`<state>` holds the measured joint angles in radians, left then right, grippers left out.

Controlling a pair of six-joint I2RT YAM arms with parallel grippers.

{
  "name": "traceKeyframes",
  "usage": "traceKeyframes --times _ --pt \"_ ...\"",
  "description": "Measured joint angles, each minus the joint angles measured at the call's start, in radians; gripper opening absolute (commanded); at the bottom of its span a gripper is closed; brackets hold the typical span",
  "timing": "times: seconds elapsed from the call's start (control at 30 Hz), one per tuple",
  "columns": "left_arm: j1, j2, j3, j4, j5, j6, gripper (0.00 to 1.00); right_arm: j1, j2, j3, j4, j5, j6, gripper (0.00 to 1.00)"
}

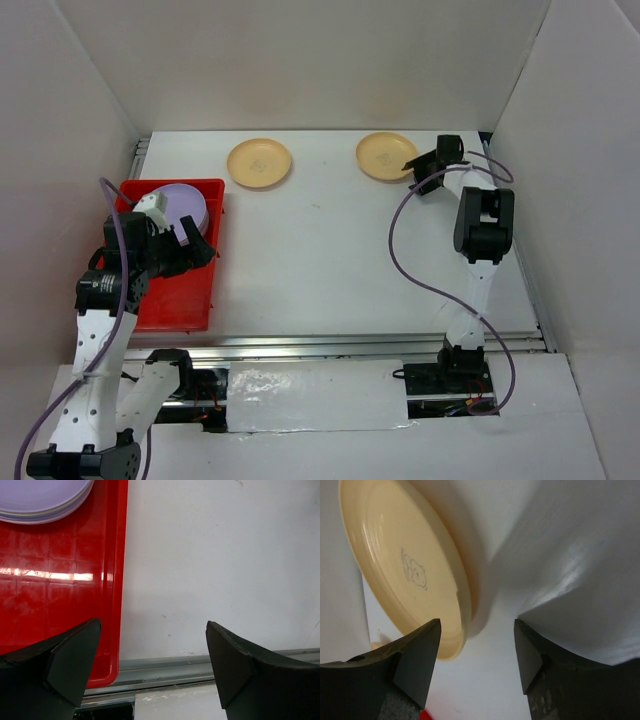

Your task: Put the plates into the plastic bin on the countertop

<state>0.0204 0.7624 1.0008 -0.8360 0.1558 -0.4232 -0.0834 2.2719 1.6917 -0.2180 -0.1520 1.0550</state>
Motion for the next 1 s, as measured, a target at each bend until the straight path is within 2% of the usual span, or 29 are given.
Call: traceKeyframes --times 0.1,0.2,0.23,0.27,0.4,0.53,0.63,0.77,0.87,0.97,1.0 --pt "-0.005 0.02 -0.002 -0.002 -0.007 0.001 0.99 0.0 0.065 0.117 -0.089 0.017 -0.001 0.56" --pt "-0.006 0.018 -0.002 -0.001 -0.015 0.0 0.99 0.0 0.137 0.245 -0.165 0.029 -0.02 0.26" --pt "-0.006 0.017 -0.002 -0.001 -0.02 0.0 0.99 0.0 0.151 0.262 -0.18 0.034 -0.026 0.04" --pt "-0.006 0.017 -0.002 -0.001 -0.021 0.0 0.99 0.0 0.156 0.268 -0.188 0.031 -0.034 0.0" --pt "-0.031 0.025 -0.002 -0.002 -0.04 -0.005 0.99 0.005 0.128 0.217 -0.18 0.051 -0.056 0.0" --pt "-0.119 0.091 0.055 -0.012 -0.094 -0.036 0.99 0.051 -0.107 -0.075 -0.177 0.176 -0.206 0.0" --pt "-0.214 0.187 0.156 -0.009 -0.142 -0.055 0.99 0.182 -0.35 -0.249 -0.274 0.312 -0.351 0.0" --pt "-0.3 0.391 0.317 0.027 -0.134 -0.056 0.99 0.452 -0.643 -0.379 -0.324 0.409 -0.468 0.0" --pt "-0.314 0.519 0.373 0.071 -0.099 -0.055 0.99 0.593 -0.839 -0.475 -0.328 0.369 -0.504 0.0" --pt "-0.321 0.592 0.383 0.089 -0.084 -0.056 0.95 0.621 -1.014 -0.593 -0.294 0.24 -0.511 0.0" --pt "-0.325 0.606 0.383 0.089 -0.083 -0.056 0.91 0.627 -1.061 -0.622 -0.288 0.192 -0.508 0.0"
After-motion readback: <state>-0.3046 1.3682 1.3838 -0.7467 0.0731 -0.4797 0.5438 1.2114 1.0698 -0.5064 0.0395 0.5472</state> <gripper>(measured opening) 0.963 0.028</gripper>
